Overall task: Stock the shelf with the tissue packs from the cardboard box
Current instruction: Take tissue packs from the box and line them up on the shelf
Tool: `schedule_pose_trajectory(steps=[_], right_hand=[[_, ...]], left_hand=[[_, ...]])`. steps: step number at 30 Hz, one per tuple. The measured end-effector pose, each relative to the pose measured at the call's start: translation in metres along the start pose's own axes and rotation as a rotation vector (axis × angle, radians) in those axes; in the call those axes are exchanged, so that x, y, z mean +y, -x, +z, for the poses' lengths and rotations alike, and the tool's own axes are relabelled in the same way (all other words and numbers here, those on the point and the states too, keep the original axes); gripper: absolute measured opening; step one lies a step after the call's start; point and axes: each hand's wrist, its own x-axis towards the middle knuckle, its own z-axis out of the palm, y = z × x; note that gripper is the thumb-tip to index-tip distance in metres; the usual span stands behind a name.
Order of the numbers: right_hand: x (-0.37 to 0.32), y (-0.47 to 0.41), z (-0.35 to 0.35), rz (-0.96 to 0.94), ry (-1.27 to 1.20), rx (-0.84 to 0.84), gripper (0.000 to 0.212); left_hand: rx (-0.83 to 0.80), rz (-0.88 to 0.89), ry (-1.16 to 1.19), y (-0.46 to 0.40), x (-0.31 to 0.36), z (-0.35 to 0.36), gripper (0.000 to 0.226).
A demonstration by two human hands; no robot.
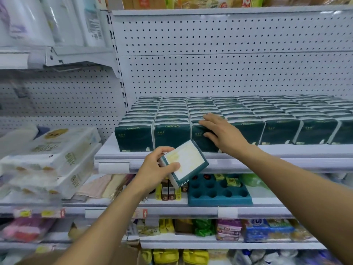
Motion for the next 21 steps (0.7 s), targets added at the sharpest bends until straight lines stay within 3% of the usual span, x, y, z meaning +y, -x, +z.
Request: schedule_pose_trajectory(steps=[4,8,11,14,17,21], right_hand=[[0.005,-0.001,-0.001,-0.061,0.029,0.013,0.046],[0.006,0.011,-0.012,-0.191,0.083,0.148,0.065],[0.008,0.032,-0.025,-0.354,0.098,0.165,0.073],[0.015,0.048,-0.031,-0.401,0.016,0.180,0.062],[0.015,0.058,-0.039,-0.211,-0.329,0.195,0.046],[0.011,0.066,-0.062,0.192,-0.900,0.096,0.020]], left_hand=[[0.031,0.004,0.011,0.003,0.007,0.003,0.032],[0.054,0.016,0.027,0.005,0.017,0.006,0.033],[0.060,0.001,0.207,0.000,0.030,0.015,0.033],[0.029,-0.043,0.384,-0.008,0.045,0.030,0.029],[-0.041,-0.093,0.438,-0.012,0.056,0.047,0.028],[-0.069,-0.126,0.336,-0.020,0.059,0.057,0.067]])
